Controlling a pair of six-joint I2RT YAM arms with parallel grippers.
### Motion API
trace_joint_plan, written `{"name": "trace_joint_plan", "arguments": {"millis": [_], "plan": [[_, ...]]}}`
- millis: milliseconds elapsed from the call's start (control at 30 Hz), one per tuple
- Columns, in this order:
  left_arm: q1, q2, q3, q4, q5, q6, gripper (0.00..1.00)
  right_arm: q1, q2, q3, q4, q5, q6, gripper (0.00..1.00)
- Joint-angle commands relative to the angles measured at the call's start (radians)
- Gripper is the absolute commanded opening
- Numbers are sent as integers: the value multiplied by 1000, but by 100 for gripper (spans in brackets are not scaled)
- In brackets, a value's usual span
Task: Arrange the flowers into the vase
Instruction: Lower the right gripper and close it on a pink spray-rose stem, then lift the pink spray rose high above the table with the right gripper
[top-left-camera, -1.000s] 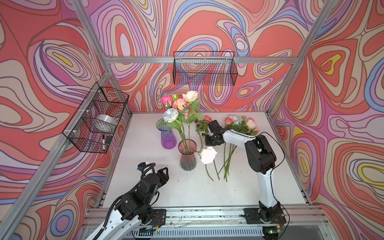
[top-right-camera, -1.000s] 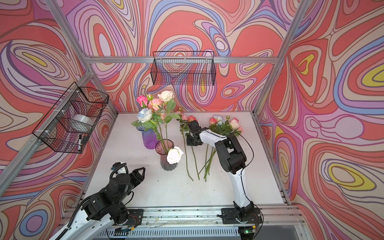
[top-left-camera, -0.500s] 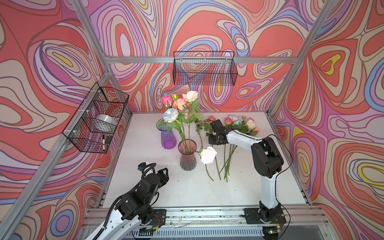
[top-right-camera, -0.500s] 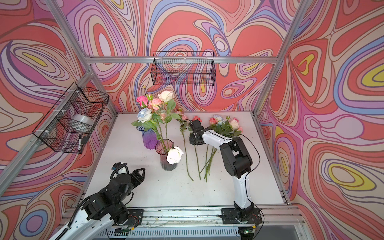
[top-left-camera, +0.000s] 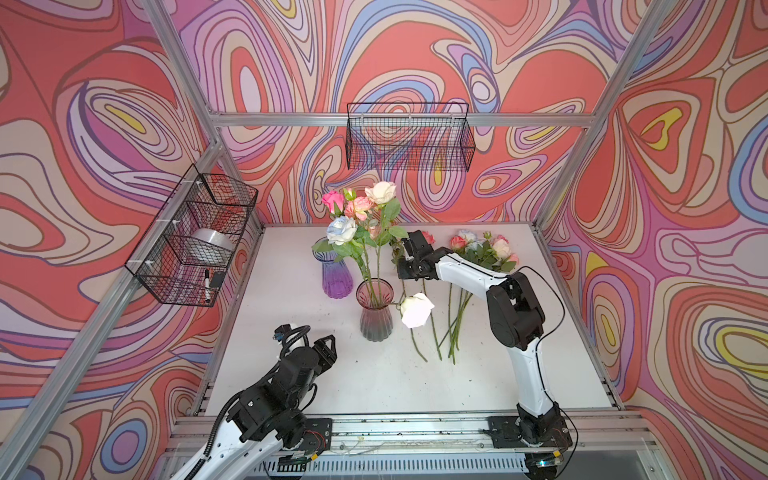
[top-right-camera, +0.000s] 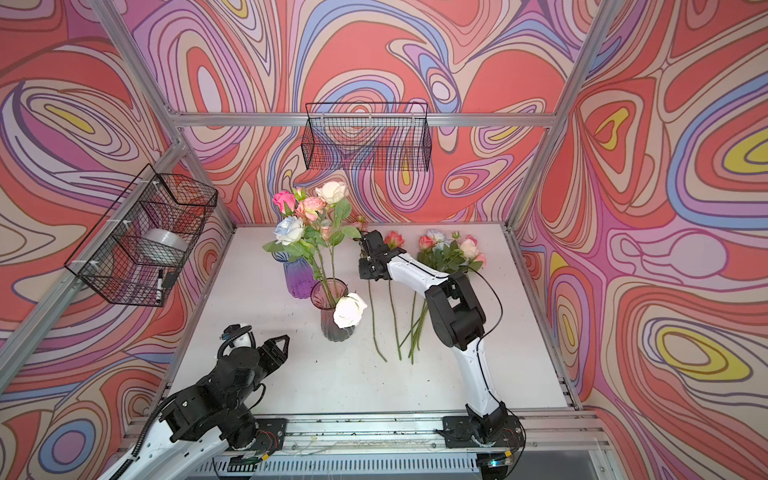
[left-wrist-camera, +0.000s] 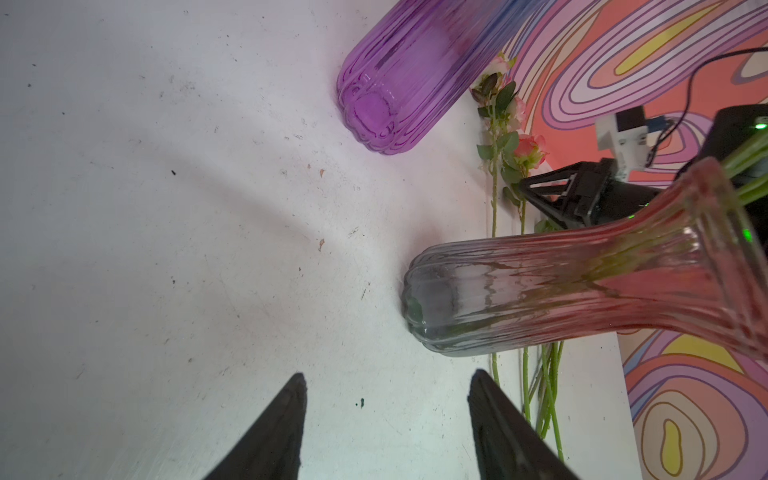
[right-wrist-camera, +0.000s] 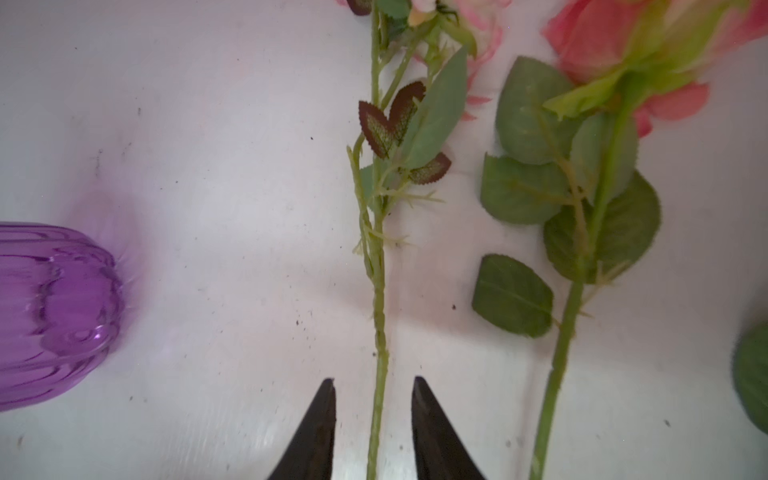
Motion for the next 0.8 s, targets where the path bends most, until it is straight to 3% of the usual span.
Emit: {"name": "trace_joint_plan", "arguments": {"millis": [0,167,333,500,767], "plan": [[1,-26,38,-85,-22,7,63,3,98,89,-70,14,-25,32],[1,-60,62,-137,-43,16,63,8,192,175,-118,19,-26,28],[1,-102,58,-164,-59,13,62,13,132,101,-60,26,-12,3],[1,-110,56,-149,-52,20,62,21,-30,-26,13,20,28,0],[1,-21,93,-64,-65,108,63,95,-457,-423,241,69,174,0]]}}
